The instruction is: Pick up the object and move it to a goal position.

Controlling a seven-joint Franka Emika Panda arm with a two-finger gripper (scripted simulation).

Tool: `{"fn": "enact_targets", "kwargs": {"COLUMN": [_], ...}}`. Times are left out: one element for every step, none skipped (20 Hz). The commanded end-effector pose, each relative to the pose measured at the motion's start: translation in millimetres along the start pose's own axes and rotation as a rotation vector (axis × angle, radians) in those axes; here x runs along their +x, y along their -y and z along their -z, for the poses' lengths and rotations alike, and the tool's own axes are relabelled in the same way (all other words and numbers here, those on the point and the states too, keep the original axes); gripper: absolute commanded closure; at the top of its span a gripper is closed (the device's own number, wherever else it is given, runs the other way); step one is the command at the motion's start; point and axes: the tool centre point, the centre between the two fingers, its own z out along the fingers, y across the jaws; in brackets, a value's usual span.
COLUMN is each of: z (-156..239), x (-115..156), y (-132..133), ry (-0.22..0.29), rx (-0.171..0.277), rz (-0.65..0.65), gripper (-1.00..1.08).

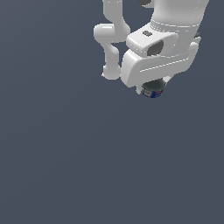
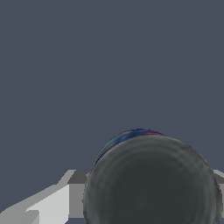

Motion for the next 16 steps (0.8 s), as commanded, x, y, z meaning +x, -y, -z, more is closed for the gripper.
{"fn": "enact_targets", "kwargs": {"z": [18.7, 24.6, 30.0, 34.8, 39.2, 43.0, 46.4, 49.3, 51.7, 53.7, 55.3, 56.5, 57.3, 57.7, 57.8, 57.8], "x": [0.9, 1.4, 2.0, 2.5, 3.0, 3.4, 3.8, 4.2, 4.5, 4.8, 5.1, 5.4, 5.6, 5.8, 6.0, 6.0], "y": [3.6, 4.8, 6.0, 7.0, 7.9, 8.7, 9.4, 10.0, 10.4, 10.8, 11.1, 11.3, 11.4, 11.5, 11.4, 11.4], "ry": [0.001, 0.001, 0.001, 0.001, 0.001, 0.001, 0.001, 0.001, 0.001, 0.001, 0.001, 0.001, 0.001, 0.001, 0.001, 0.001], "rx": [0.0, 0.0, 0.0, 0.0, 0.0, 0.0, 0.0, 0.0, 0.0, 0.0, 0.0, 0.0, 0.0, 0.0, 0.0, 0.0], "rz": [-0.001, -0.001, -0.001, -0.001, -0.001, -0.001, -0.001, -0.001, -0.001, -0.001, -0.001, -0.001, -0.001, -0.001, -0.001, -0.001], "gripper": [1.08, 1.08, 1.08, 1.08, 1.08, 1.08, 1.08, 1.08, 1.08, 1.08, 1.08, 1.08, 1.08, 1.08, 1.08, 1.08]}}
